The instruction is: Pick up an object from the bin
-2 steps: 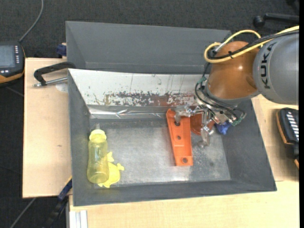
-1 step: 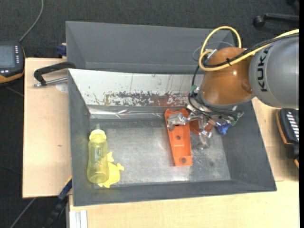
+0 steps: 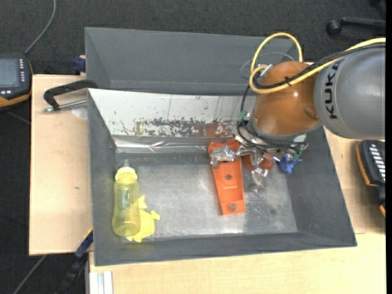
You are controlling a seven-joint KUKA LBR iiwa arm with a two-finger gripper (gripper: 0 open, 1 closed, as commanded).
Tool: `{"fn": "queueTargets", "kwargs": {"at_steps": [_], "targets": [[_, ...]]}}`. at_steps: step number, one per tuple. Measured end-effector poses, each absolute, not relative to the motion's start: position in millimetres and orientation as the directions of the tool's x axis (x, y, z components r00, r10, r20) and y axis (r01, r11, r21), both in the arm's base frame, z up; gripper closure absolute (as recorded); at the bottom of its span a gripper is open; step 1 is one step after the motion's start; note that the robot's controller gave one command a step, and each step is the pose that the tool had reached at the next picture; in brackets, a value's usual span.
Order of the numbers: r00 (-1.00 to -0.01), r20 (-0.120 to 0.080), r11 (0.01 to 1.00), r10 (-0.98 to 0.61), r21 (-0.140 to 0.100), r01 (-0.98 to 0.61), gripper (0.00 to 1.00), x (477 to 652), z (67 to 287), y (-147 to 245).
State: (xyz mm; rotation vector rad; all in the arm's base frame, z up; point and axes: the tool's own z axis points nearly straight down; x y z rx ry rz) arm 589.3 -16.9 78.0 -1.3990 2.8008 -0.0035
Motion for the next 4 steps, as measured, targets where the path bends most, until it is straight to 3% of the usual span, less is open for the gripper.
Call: {"fn": "queueTargets", "kwargs": {"at_steps": [1, 2, 3, 4], "targets": [[-0.348, -0.010, 0.348, -0.937, -0.012, -0.937, 0.00, 598.5, 74, 6], [-0.308, -0.010, 0.308, -0.951, -0.013, -0.951, 0.00, 601.8, 73, 24], [-0.114, -0.010, 0.114, -0.993, -0.019, -0.993, 1.00, 600.5, 72, 28], [-0.051, -0.009, 0.051, -0.999, -0.021, -0.998, 1.00, 600.1, 72, 26]]}}
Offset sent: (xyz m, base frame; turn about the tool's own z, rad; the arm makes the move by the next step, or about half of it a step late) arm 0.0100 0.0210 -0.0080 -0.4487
